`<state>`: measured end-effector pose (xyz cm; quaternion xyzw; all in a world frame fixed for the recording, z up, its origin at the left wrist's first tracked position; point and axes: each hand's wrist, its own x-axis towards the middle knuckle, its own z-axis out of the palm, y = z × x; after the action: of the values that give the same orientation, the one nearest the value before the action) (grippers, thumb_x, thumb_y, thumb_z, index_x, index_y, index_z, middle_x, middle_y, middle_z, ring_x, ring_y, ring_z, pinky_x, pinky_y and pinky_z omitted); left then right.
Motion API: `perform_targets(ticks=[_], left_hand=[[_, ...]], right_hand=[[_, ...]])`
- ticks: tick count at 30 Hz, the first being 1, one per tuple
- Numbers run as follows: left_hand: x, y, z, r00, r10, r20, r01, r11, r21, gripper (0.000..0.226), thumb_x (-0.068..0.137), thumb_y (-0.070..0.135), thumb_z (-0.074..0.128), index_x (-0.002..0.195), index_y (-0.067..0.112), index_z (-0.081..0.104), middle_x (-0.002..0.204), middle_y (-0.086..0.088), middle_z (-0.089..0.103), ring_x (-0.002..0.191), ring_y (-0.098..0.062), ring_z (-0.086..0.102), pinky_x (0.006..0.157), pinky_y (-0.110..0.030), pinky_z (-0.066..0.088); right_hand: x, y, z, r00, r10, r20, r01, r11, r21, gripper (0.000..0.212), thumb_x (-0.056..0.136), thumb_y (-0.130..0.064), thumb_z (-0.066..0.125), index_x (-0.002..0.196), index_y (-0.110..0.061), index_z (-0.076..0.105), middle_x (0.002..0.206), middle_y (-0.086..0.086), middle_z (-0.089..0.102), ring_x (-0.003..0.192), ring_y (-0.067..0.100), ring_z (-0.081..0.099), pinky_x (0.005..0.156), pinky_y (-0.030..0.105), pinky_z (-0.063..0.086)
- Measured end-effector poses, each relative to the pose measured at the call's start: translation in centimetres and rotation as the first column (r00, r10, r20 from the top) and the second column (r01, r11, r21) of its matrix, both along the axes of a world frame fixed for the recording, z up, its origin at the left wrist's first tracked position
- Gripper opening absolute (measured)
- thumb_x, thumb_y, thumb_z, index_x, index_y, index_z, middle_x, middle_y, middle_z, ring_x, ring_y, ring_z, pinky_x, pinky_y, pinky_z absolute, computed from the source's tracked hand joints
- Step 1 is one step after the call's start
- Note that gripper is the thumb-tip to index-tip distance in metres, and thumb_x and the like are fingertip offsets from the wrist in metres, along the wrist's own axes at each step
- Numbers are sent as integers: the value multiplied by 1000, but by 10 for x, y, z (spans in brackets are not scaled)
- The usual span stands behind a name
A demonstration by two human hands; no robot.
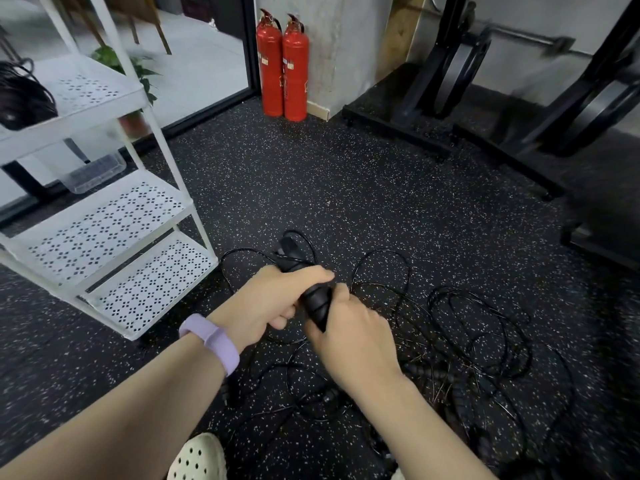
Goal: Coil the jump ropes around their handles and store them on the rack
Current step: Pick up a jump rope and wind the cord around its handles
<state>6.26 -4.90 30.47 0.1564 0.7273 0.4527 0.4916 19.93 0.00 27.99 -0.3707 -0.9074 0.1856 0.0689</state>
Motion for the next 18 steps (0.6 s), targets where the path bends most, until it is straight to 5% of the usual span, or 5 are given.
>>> perform_targets(ticks=[5,8,11,14,18], left_hand=[[-7,-9,5,993,-118,-23,120,981,150,14,89,29,74,83,17,72,66,-2,58,54,-13,50,48,-22,36],[-9,-11,9,975,-222,26,203,929,309,13,88,28,73,78,21,71,63,1,57,49,-9,45,46,-18,33],[-6,-11,12,964,-247,100,175,870,460,13,84,31,74,75,22,70,58,7,57,46,-4,45,43,-14,37],[-4,-8,16,963,-265,40,216,857,467,20,78,46,76,80,26,72,61,4,57,48,-8,43,46,-16,38],[-10,-7,18,962,-239,-132,269,911,313,32,87,55,68,75,26,68,50,5,45,44,-9,36,43,-20,26]], right_hand=[[8,17,15,994,-44,-96,-9,874,-485,60,66,-79,67,96,-28,60,85,-10,71,79,14,69,66,40,55],[18,38,22,936,-160,-315,-272,244,-931,48,84,-52,72,113,-14,74,103,10,77,91,24,74,79,39,62],[22,41,25,896,-276,-347,-428,-336,-839,56,93,-42,59,127,1,67,109,21,71,92,29,71,85,39,57],[18,39,25,891,-255,-375,-452,-427,-783,46,90,-42,62,114,-3,66,83,5,58,62,12,53,67,28,49],[15,38,26,892,-288,-349,-420,-237,-876,31,96,-33,56,108,-6,67,76,3,54,54,9,42,56,25,41]])
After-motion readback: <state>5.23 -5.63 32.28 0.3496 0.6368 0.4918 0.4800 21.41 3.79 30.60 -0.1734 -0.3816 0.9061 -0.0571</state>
